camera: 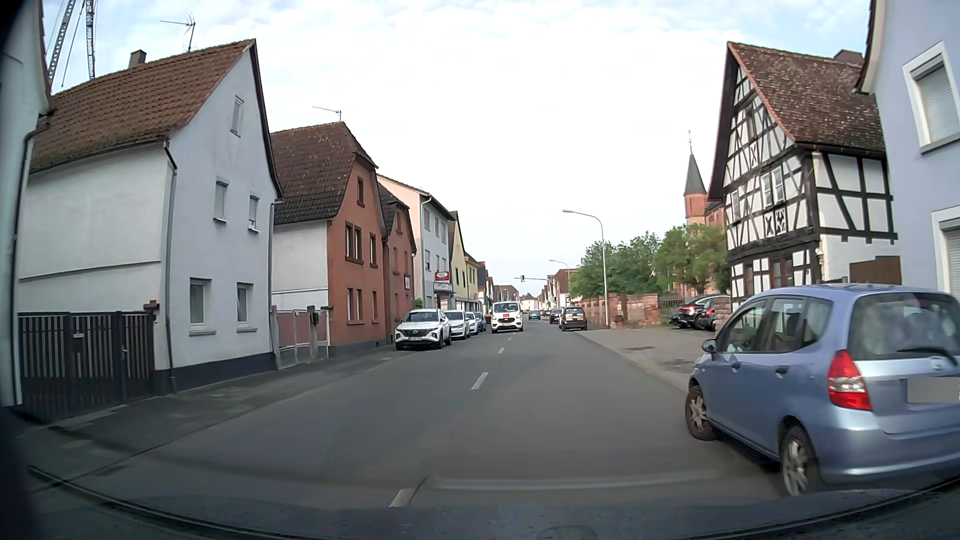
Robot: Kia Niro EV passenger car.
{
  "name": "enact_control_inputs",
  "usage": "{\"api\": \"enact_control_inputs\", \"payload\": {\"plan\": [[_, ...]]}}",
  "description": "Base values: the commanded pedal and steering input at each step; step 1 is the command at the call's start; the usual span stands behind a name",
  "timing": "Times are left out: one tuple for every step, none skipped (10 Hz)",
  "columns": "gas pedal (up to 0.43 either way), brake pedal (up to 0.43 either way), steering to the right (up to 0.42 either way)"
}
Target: Follow the waypoints while adhering to traffic rules and regulations
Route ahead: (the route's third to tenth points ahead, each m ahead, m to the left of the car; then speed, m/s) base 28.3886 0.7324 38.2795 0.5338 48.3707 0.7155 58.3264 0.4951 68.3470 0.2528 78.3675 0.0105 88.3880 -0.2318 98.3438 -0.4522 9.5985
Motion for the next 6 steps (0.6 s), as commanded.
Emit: {"api": "enact_control_inputs", "payload": {"plan": [[0.000, 0.000, 0.021], [0.000, 0.000, 0.024], [0.000, 0.000, 0.025], [0.000, 0.000, 0.027], [0.000, 0.000, 0.030], [0.000, 0.000, 0.032]]}}
